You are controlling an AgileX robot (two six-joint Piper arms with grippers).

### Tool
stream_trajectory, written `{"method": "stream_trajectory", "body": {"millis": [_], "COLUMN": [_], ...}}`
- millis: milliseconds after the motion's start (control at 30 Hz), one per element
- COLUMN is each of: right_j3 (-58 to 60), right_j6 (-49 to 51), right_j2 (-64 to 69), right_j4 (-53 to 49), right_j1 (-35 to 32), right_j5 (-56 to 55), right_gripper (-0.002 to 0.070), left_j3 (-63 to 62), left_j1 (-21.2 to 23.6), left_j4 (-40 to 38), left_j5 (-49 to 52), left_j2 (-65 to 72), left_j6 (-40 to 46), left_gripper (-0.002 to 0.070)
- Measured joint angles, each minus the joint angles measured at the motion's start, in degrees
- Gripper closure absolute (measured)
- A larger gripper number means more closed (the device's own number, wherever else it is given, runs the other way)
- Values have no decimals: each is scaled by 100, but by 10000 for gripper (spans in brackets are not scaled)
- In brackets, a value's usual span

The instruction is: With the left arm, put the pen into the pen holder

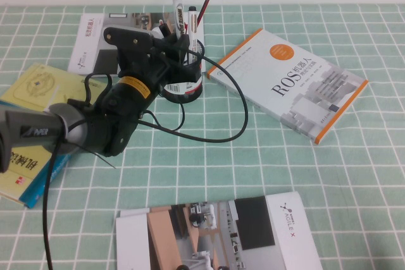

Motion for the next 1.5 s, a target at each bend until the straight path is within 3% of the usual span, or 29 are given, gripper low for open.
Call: {"method": "stream_trajectory", "body": {"millis": [100, 300, 567, 667, 733, 833, 933, 1500], "right_j3": [0, 0, 0, 0, 0, 0, 0, 0], "right_j6": [0, 0, 0, 0, 0, 0, 0, 0], "right_j2": [0, 0, 0, 0, 0, 0, 0, 0], "right_j4": [0, 0, 0, 0, 0, 0, 0, 0], "right_j1": [0, 0, 0, 0, 0, 0, 0, 0], "right_j5": [0, 0, 0, 0, 0, 0, 0, 0], "right_gripper": [696, 696, 696, 696, 696, 696, 696, 696], "left_j3": [0, 0, 211, 532, 781, 1289, 1882, 5028], "left_j1": [0, 0, 0, 0, 0, 0, 0, 0], "left_j4": [10, 10, 23, 34, 90, 274, 463, 481], "left_j5": [11, 47, 566, 883, 1131, 1437, 1599, 2098], "left_j2": [0, -11, -736, -1363, -1852, -2639, -3374, -6838], "left_j6": [-25, -47, 110, 200, 217, 217, 207, 54], "left_gripper": [526, 326, 285, 321, 401, 585, 648, 675]}}
